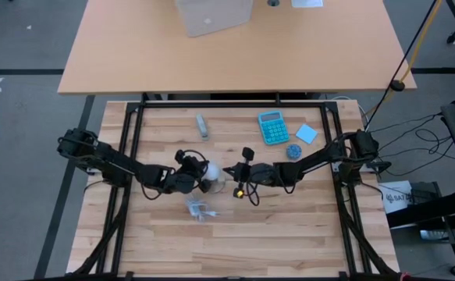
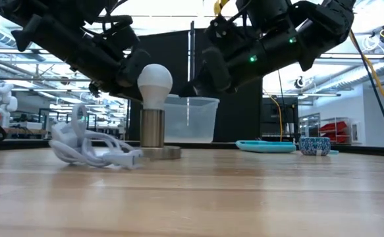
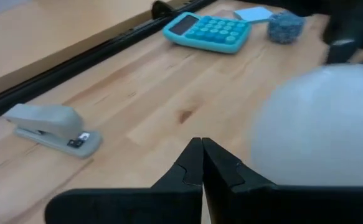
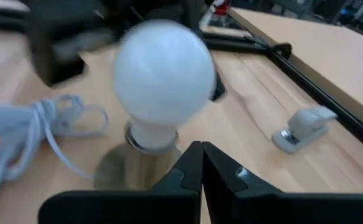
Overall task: Screw lightbulb
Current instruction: Insert the white lightbulb into the desk lamp, then remove the white lightbulb from the desk lamp
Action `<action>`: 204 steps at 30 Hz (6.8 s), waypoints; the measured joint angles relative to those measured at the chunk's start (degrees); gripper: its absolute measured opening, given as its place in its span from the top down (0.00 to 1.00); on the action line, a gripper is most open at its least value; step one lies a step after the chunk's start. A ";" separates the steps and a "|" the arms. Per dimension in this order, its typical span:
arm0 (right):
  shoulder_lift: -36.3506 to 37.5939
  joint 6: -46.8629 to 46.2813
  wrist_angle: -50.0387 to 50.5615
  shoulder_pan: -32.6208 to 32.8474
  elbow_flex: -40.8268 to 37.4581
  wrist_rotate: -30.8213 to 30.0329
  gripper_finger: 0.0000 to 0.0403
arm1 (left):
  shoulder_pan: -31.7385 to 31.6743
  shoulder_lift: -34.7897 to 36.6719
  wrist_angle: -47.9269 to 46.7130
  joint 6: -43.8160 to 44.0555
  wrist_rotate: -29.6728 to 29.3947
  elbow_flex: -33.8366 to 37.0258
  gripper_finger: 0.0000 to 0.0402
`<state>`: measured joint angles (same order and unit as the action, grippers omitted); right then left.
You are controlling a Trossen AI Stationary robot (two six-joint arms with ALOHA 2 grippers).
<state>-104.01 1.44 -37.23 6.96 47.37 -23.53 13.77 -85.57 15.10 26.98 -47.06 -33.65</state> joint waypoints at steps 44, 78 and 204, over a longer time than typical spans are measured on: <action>0.15 6.96 -6.86 -5.00 0.00 5.90 1.00 | 9.78 3.65 4.41 -5.97 4.75 0.02 1.00; 0.11 4.57 1.79 0.25 0.03 2.70 1.00 | 4.77 2.23 -4.02 2.56 0.32 0.04 1.00; 0.13 6.04 6.00 -1.22 2.21 2.62 1.00 | 3.80 -2.99 -11.48 9.64 4.94 0.04 1.00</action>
<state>-103.88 7.48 -31.23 5.74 49.58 -20.91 17.57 -88.56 3.61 36.61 -42.12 -33.61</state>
